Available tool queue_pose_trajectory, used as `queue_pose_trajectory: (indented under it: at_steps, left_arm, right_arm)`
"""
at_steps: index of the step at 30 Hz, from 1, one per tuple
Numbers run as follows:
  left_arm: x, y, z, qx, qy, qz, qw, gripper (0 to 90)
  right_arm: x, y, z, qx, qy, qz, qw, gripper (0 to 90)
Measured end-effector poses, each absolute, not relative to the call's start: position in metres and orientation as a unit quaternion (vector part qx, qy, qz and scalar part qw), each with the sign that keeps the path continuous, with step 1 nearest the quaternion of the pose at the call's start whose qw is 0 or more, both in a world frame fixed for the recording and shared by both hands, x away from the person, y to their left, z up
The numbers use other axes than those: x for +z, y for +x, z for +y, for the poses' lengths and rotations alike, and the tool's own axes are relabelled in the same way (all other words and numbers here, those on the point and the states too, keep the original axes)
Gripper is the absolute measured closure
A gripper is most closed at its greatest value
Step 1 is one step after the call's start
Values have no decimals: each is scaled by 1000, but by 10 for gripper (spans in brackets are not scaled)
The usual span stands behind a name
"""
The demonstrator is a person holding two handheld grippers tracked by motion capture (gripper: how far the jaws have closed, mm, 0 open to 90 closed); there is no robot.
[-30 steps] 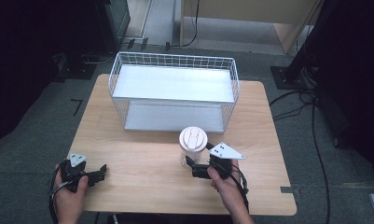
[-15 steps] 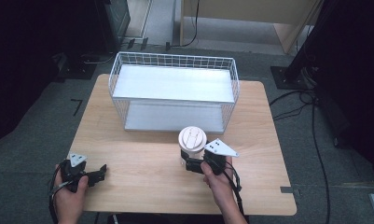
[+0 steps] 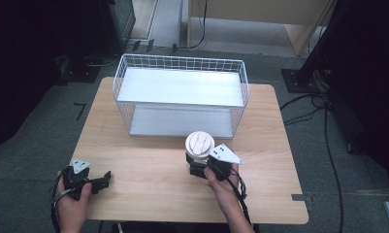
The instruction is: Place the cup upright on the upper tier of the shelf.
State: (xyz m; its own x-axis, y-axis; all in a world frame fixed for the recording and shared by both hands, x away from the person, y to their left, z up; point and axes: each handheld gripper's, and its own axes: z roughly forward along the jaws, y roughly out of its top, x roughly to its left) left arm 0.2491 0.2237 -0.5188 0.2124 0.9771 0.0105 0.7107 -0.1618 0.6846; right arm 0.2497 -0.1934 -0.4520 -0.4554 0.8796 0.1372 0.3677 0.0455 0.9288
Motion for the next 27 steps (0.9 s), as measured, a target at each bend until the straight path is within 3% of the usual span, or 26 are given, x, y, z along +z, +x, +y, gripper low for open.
queue_pose_trajectory:
  at_steps: [5,27]
  left_arm:
    - [-519,249,224,235,725,582,284,0]
    - [-519,249,224,235,726,581,284,0]
  right_arm:
    - [-448,251,-197,531,467,665,241,156]
    - [-360,249,-200,581,429,609,329,156]
